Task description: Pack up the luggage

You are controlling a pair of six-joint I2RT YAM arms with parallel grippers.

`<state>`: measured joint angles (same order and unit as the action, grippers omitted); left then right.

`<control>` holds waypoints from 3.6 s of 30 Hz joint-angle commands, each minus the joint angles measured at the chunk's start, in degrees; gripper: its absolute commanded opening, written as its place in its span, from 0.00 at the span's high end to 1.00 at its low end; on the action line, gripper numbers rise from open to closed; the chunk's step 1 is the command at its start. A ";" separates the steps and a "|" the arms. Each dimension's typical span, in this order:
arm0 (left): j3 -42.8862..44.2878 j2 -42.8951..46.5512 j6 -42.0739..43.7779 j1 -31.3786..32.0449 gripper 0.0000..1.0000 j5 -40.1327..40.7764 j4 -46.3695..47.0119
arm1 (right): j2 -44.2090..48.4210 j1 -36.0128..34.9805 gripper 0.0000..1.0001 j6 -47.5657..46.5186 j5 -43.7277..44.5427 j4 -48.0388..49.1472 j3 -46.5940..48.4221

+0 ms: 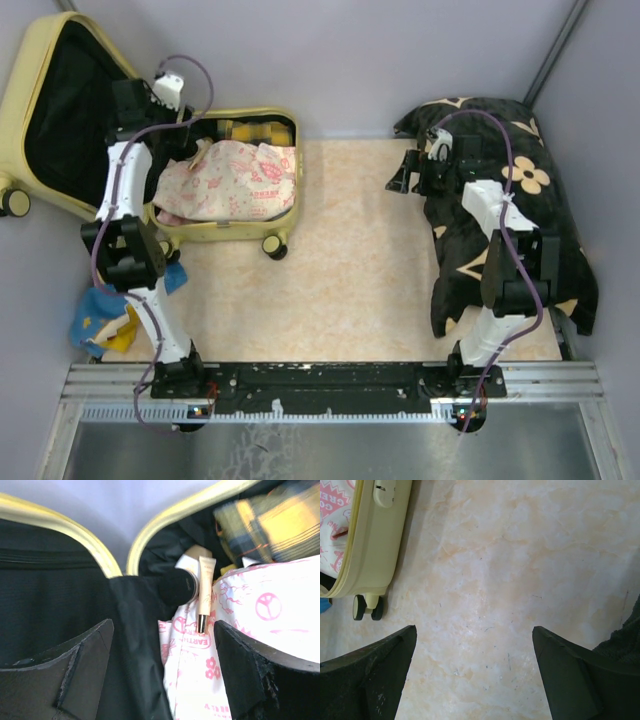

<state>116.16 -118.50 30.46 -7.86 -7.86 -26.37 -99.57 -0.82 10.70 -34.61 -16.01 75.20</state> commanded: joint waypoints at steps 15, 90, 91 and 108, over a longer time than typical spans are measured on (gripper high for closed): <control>-0.86 27.58 19.71 0.19 0.13 16.60 10.84 | -2.80 0.33 0.01 2.21 -8.93 1.63 5.46; -5.37 0.49 11.17 36.55 1.00 8.11 9.51 | -1.84 0.29 0.01 0.20 -7.66 0.32 3.96; -3.85 0.01 7.42 36.67 0.99 5.40 7.51 | -1.95 0.22 0.01 0.20 -7.71 0.43 3.99; -4.41 13.27 -16.82 6.72 0.40 -12.15 -3.26 | -7.75 -8.13 0.03 -2.12 -6.71 1.33 12.21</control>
<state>114.10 -110.32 19.27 7.14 -16.27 -27.62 -106.30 -5.96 10.72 -41.60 -16.64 83.55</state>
